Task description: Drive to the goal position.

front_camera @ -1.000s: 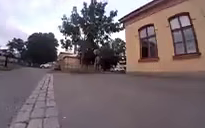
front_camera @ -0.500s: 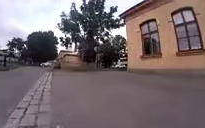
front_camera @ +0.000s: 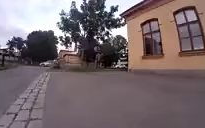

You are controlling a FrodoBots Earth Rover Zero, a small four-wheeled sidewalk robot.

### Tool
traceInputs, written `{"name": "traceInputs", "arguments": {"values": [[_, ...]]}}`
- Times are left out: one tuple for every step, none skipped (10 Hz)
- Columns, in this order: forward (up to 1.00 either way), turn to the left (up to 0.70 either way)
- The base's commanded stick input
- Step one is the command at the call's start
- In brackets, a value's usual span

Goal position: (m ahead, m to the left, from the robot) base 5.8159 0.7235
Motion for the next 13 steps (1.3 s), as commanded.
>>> {"name": "traceInputs", "arguments": {"values": [[0.45, 0.00], [0.45, 0.00], [0.45, 0.00], [0.45, 0.00], [0.45, 0.00], [0.45, 0.00], [0.45, 0.00], [0.45, 0.00], [0.45, 0.10], [0.45, 0.27], [0.45, 0.22], [0.45, 0.17], [0.45, 0.12]]}}
